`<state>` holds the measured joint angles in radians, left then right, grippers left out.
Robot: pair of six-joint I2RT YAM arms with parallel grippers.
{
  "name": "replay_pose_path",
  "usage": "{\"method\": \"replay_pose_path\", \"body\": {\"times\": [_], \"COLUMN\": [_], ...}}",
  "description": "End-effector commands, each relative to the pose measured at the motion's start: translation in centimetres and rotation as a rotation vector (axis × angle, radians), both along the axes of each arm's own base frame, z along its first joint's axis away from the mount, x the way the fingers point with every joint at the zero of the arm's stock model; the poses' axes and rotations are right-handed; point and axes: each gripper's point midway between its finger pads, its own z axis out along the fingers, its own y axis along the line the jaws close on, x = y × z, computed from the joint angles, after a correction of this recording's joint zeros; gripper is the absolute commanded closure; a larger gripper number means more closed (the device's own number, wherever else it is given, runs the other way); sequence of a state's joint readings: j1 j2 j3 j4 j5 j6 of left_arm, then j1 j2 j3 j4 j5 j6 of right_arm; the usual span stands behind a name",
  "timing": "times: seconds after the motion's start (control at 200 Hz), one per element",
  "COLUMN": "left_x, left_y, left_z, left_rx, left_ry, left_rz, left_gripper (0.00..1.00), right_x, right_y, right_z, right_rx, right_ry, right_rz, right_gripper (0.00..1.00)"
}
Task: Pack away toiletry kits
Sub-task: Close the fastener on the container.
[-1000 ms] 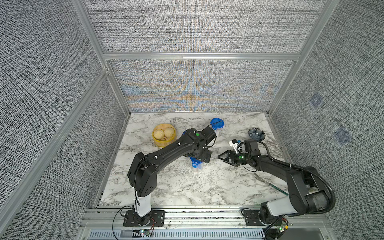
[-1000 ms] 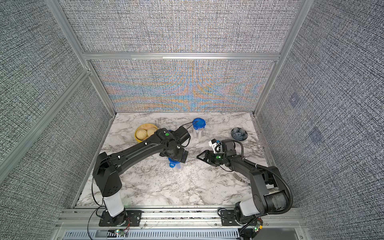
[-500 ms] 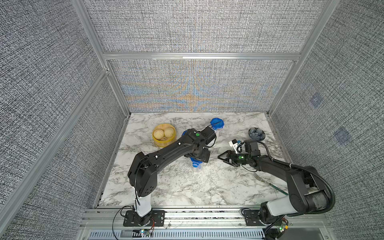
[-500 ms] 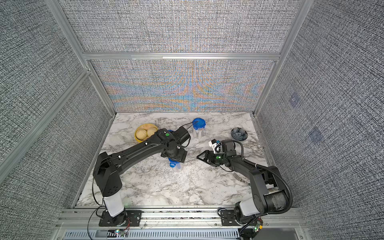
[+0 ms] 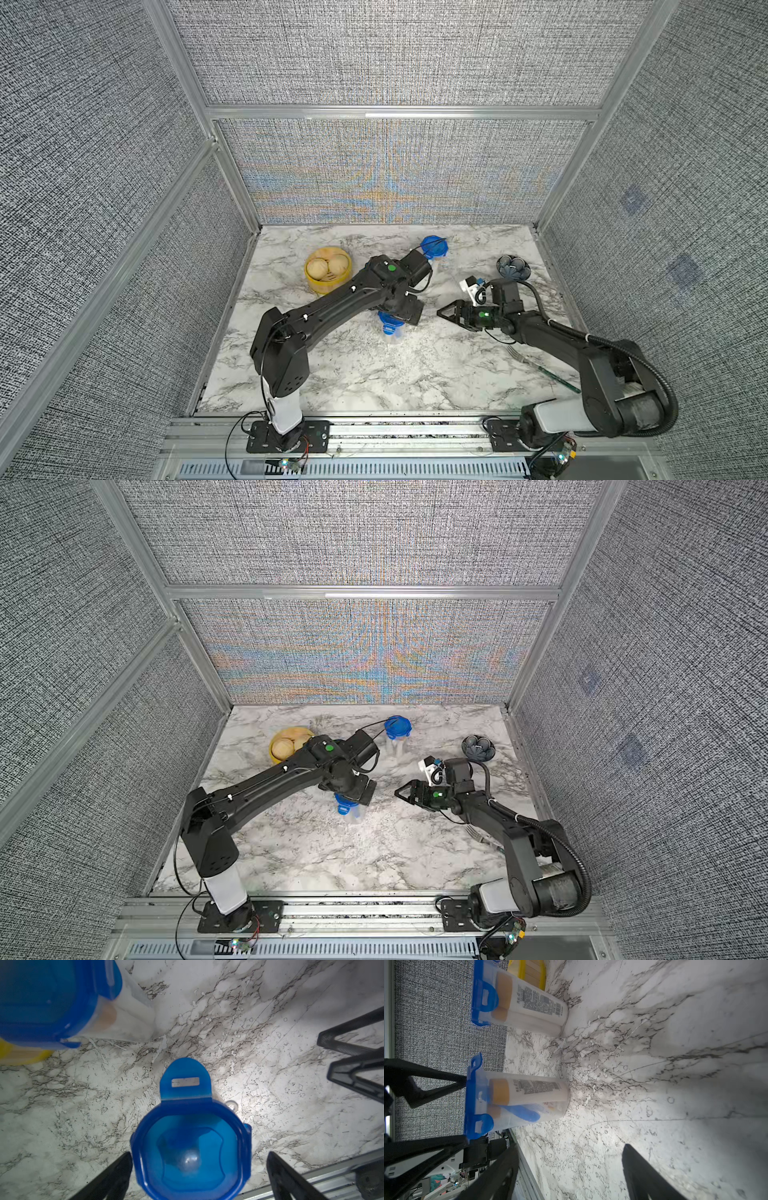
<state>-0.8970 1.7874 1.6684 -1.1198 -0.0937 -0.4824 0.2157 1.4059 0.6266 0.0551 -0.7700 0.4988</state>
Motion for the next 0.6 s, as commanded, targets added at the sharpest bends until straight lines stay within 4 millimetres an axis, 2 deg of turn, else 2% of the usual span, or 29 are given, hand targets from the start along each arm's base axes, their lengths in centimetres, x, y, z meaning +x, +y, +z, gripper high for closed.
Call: {"method": "replay_pose_path", "body": {"times": [0.0, 0.095, 0.175, 0.29, 0.43, 0.5, 0.525, 0.595], "left_x": [0.0, 0.1, 0.8, 2.5, 4.2, 4.5, 4.4, 4.1], "left_y": [-0.3, 0.3, 2.0, 4.3, 6.0, 5.7, 5.6, 5.1], "left_z": [1.7, 3.1, 4.2, 3.5, 3.3, 3.5, 3.4, 3.3], "left_rx": [-0.053, -0.083, -0.06, -0.1, -0.277, -0.359, -0.38, -0.437], "left_ry": [-0.039, -0.092, -0.182, -0.274, -0.322, -0.367, -0.383, -0.407], "left_rz": [-0.029, -0.02, 0.024, 0.088, 0.137, 0.102, 0.093, 0.064], "left_gripper": [0.0, 0.0, 0.01, 0.01, 0.08, 0.1, 0.1, 0.1], "right_x": [0.2, 0.2, 0.3, 0.0, -1.4, -2.0, -2.2, -3.0], "right_y": [-0.5, -0.6, -0.8, -0.2, 2.3, 3.9, 4.5, 6.0], "right_z": [-0.2, 0.5, 1.9, 4.9, 8.3, 9.3, 9.7, 10.0], "right_rx": [-0.043, -0.058, -0.087, -0.173, -0.281, -0.301, -0.305, -0.301], "right_ry": [-0.031, -0.077, -0.159, -0.332, -0.537, -0.618, -0.645, -0.697], "right_rz": [-0.011, -0.011, -0.009, 0.027, 0.175, 0.265, 0.3, 0.407], "right_gripper": [0.2, 0.2, 0.19, 0.17, 0.16, 0.14, 0.02, 0.01]}}
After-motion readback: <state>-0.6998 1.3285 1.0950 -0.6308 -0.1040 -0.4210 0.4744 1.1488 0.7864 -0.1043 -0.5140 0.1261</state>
